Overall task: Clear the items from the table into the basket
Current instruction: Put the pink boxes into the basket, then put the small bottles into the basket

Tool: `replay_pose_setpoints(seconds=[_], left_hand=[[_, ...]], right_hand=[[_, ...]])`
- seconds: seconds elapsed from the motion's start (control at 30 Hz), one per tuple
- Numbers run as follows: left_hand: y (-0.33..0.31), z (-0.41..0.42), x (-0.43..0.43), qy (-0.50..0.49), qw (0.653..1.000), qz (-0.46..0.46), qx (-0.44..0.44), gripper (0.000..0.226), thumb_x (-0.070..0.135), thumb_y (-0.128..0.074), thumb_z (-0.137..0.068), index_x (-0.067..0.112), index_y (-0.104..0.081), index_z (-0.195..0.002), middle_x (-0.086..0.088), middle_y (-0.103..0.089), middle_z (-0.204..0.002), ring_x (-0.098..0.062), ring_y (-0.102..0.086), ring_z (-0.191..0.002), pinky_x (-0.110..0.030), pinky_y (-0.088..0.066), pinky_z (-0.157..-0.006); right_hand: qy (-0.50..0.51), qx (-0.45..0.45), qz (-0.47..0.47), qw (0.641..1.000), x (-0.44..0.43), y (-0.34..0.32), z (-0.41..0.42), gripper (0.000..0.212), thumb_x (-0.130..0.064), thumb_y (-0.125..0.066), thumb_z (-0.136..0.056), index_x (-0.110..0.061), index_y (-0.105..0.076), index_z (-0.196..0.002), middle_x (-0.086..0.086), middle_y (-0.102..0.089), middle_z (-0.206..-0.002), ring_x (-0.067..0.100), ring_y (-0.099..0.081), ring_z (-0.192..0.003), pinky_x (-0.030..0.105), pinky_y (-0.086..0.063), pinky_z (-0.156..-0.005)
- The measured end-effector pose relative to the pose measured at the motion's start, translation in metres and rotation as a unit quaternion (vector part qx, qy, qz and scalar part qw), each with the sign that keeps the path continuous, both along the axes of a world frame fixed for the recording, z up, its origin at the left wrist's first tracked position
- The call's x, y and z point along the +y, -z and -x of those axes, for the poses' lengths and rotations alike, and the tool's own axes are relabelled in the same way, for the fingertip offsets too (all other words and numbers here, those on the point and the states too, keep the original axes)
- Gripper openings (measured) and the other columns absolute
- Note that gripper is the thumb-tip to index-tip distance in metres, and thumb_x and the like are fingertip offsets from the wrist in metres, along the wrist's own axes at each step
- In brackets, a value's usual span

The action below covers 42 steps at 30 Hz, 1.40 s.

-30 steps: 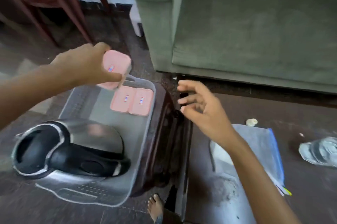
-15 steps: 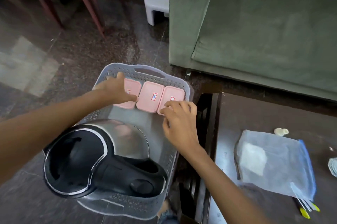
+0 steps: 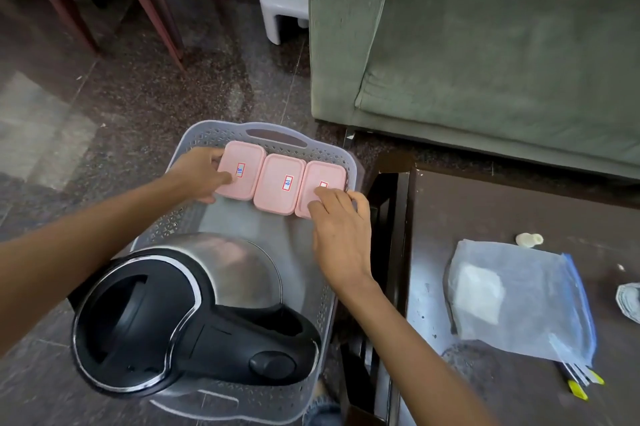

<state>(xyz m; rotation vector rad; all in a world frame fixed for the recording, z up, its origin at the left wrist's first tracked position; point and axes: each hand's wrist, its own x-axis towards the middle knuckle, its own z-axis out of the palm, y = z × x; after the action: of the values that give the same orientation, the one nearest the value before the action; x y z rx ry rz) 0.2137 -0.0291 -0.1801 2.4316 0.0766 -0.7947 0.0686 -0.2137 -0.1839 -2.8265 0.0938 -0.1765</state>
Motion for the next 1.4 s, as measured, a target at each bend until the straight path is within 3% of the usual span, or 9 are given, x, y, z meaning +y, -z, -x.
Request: replay_pose_setpoints(seconds=[0.13,0.27,0.37,0.5,0.83,0.97,1.1,1.23,1.4], left_hand=[[-0.012,-0.001,-0.003,0.079,0.989,-0.122,-0.039,0.025,0.014,-0.062,-0.084,0.003,-0.064,-0.106,-0.020,-0.068,-0.104,-0.035,-0.063,-0.091,-0.035,-0.051,-0.072],[-0.042,0.001,-0.020,0.187,0.915,-0.341,-0.104,0.037,0.038,-0.056,-0.084,0.014,-0.060,-0.112,-0.015,-0.062,-0.120,-0.036,-0.060,-0.107,-0.042,-0.048,-0.092],[-0.066,0.016,-0.057,0.256,0.925,-0.251,-0.125,0.037,0.039,-0.056,-0.085,0.027,-0.060,-0.119,-0.001,-0.066,-0.118,-0.028,-0.061,-0.107,-0.039,-0.046,-0.095],[-0.088,0.064,-0.126,0.320,0.932,-0.097,-0.139,0.028,0.034,-0.054,-0.085,0.034,-0.063,-0.112,0.011,-0.068,-0.104,-0.018,-0.063,-0.098,-0.030,-0.046,-0.083],[-0.051,0.164,-0.309,0.370,0.919,0.062,-0.118,0.017,0.030,-0.054,-0.086,0.038,-0.065,-0.095,0.019,-0.067,-0.092,-0.005,-0.063,-0.083,-0.030,-0.051,-0.079],[-0.013,0.189,-0.377,0.343,0.928,0.089,-0.112,0.018,0.022,-0.056,-0.087,0.029,-0.068,-0.097,0.009,-0.068,-0.096,-0.013,-0.061,-0.083,-0.033,-0.051,-0.079],[0.032,0.208,-0.434,0.232,0.959,0.112,-0.120,0.029,0.010,-0.059,-0.084,0.017,-0.066,-0.111,-0.005,-0.064,-0.107,-0.025,-0.062,-0.093,-0.040,-0.050,-0.087],[0.070,0.221,-0.462,0.236,0.963,0.003,-0.131,0.044,0.016,-0.060,-0.084,0.020,-0.057,-0.127,-0.007,-0.049,-0.121,-0.029,-0.053,-0.107,-0.044,-0.048,-0.088],[0.074,0.228,-0.480,0.202,0.970,-0.033,-0.128,0.024,0.017,-0.055,-0.086,0.018,-0.068,-0.106,-0.011,-0.055,-0.118,-0.033,-0.055,-0.106,-0.040,-0.043,-0.088]], right_hand=[[-0.007,0.010,-0.027,1.000,-0.001,-0.003,0.001,0.020,0.003,-0.054,-0.060,-0.009,-0.062,-0.075,0.008,-0.067,-0.098,0.030,-0.061,-0.089,0.033,-0.028,-0.084],[-0.017,-0.032,-0.108,0.994,-0.014,-0.015,0.007,0.017,0.002,-0.060,-0.065,-0.004,-0.066,-0.080,0.012,-0.067,-0.105,0.033,-0.061,-0.093,0.039,-0.044,-0.078],[0.013,-0.088,-0.150,0.985,-0.036,-0.024,0.024,0.017,0.002,-0.059,-0.070,-0.005,-0.067,-0.083,0.010,-0.068,-0.100,0.030,-0.060,-0.091,0.038,-0.047,-0.075],[0.059,-0.090,-0.167,0.980,-0.078,-0.025,0.054,0.018,-0.002,-0.055,-0.076,-0.009,-0.068,-0.085,0.004,-0.068,-0.095,0.025,-0.059,-0.092,0.033,-0.044,-0.077],[0.149,-0.035,-0.139,0.978,-0.216,-0.009,0.156,0.017,-0.003,-0.053,-0.071,-0.008,-0.068,-0.075,0.005,-0.070,-0.075,0.028,-0.063,-0.072,0.029,-0.037,-0.070],[0.191,-0.019,-0.153,0.970,-0.270,-0.002,0.200,0.019,0.005,-0.056,-0.064,-0.005,-0.068,-0.073,0.007,-0.070,-0.073,0.031,-0.063,-0.069,0.034,-0.048,-0.067],[0.234,0.002,-0.152,0.960,-0.321,0.004,0.237,0.017,0.003,-0.057,-0.064,-0.007,-0.068,-0.071,0.005,-0.069,-0.070,0.030,-0.062,-0.066,0.029,-0.036,-0.070],[0.260,0.005,-0.154,0.953,-0.361,0.013,0.264,0.015,0.002,-0.058,-0.064,-0.009,-0.067,-0.069,0.004,-0.067,-0.067,0.029,-0.061,-0.064,0.028,-0.032,-0.070],[0.268,-0.029,-0.155,0.951,-0.397,0.017,0.283,0.016,0.002,-0.061,-0.064,-0.010,-0.068,-0.073,0.004,-0.069,-0.070,0.028,-0.062,-0.068,0.029,-0.035,-0.071]])
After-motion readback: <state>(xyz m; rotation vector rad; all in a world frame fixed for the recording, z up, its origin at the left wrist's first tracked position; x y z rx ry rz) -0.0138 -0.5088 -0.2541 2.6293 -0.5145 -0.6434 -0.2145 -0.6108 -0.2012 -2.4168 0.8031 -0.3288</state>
